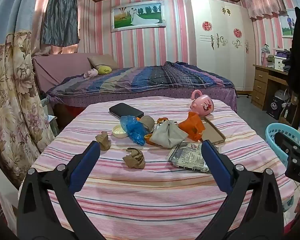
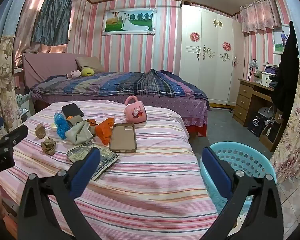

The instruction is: Collect trash

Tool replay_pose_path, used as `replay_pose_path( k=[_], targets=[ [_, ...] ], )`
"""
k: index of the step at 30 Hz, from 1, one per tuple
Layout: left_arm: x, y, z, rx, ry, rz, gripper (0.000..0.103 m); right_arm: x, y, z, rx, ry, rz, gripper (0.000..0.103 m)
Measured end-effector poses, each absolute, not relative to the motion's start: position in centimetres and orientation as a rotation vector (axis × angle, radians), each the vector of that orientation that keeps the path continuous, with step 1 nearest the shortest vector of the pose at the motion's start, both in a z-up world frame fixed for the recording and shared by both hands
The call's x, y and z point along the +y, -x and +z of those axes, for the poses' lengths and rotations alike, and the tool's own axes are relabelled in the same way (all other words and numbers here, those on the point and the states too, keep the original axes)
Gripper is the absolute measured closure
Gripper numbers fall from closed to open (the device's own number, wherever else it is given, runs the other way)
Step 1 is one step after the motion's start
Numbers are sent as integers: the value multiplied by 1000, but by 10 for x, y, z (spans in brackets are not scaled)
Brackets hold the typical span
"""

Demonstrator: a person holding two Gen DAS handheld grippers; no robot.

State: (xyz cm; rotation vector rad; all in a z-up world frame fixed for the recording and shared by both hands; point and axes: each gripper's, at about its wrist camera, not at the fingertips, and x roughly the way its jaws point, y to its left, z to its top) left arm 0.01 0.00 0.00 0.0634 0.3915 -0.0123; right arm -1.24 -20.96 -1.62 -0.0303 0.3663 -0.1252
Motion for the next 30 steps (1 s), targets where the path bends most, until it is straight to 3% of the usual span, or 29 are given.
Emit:
replay_pose_path(
  k=[30],
  targets=[
    [4,1,2,384,-59,-11,5,-213,12,-16,362,29,-128,4]
  ],
)
